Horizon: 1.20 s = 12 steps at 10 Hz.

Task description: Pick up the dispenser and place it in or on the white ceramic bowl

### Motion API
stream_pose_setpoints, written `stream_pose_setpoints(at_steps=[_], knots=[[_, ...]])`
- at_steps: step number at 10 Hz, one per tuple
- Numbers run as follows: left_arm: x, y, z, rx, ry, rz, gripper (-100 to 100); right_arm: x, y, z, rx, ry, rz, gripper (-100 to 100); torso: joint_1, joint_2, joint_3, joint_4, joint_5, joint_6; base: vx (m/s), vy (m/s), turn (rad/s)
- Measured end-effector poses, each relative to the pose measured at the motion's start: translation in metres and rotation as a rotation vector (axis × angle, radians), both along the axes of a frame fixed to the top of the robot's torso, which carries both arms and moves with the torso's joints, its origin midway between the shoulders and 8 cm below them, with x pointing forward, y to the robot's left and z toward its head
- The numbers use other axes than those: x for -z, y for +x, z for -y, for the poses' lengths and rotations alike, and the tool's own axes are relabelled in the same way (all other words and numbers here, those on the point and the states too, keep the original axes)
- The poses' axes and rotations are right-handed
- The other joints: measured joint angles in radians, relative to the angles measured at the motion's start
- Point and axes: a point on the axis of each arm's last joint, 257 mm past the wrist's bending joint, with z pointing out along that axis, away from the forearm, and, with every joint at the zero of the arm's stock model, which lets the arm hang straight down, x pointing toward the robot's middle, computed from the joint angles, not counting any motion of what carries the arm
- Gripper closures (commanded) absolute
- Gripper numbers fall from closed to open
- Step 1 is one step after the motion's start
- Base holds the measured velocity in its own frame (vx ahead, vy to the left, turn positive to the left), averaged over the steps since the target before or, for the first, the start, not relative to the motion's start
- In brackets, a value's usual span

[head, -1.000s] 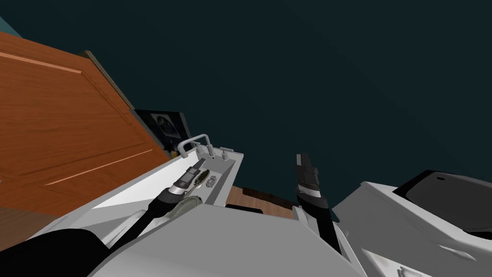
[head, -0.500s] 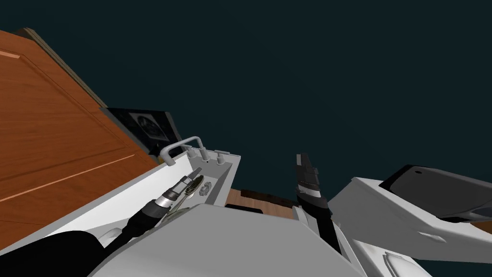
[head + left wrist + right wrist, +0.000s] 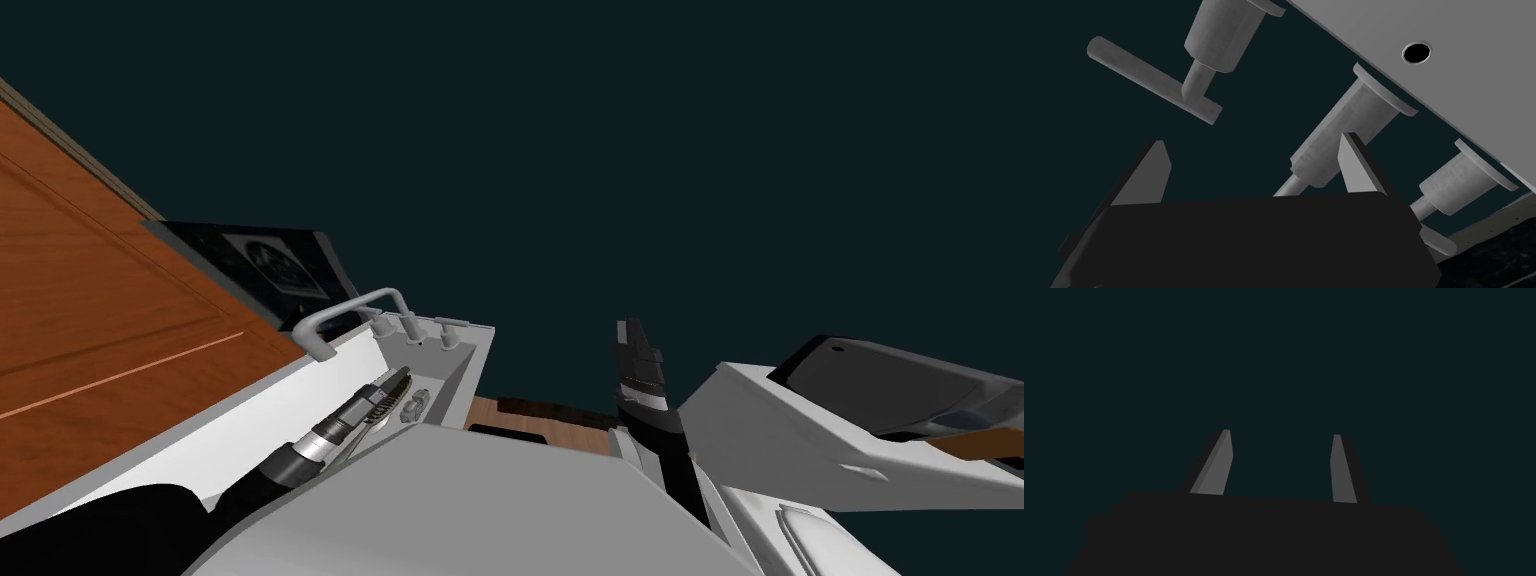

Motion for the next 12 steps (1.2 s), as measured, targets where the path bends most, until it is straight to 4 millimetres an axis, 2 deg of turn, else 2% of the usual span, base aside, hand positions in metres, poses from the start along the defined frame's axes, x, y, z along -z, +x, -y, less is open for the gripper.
stream_pose_setpoints(at_steps=[1,5,6,7,8,12], knots=[[0.01,-0.013,-0.008,-0.011,0.044,-0.036,-100,0.0,0.0,0.0,0.0,0.0,0.0,0,-0.001,-0.001,-0.001,0.0,0.0,0.0,0.051,-0.022,-0.043],[0.039,-0.041,-0.031,-0.039,0.144,-0.129,-100,0.0,0.0,0.0,0.0,0.0,0.0,0,-0.001,0.0,0.0,0.0,0.0,0.0,0.047,-0.028,-0.096],[0.053,-0.055,-0.035,-0.049,0.178,-0.169,-100,0.0,0.0,0.0,0.0,0.0,0.0,0,-0.003,-0.001,0.0,0.0,0.0,0.0,0.053,-0.031,-0.036],[0.062,-0.06,-0.04,-0.052,0.2,-0.188,-100,0.0,0.0,0.0,0.0,0.0,0.0,0,-0.002,0.0,0.0,0.0,0.0,0.0,0.053,-0.033,-0.099],[0.072,-0.069,-0.051,-0.061,0.225,-0.221,-100,0.0,0.0,0.0,0.0,0.0,0.0,0,-0.001,0.0,0.0,0.0,0.0,0.0,0.065,-0.051,-0.137],[0.118,-0.134,-0.072,-0.093,0.335,-0.393,-100,0.0,0.0,0.0,0.0,0.0,0.0,0,-0.004,-0.001,-0.001,0.0,-0.001,0.0,0.073,-0.059,-0.09]])
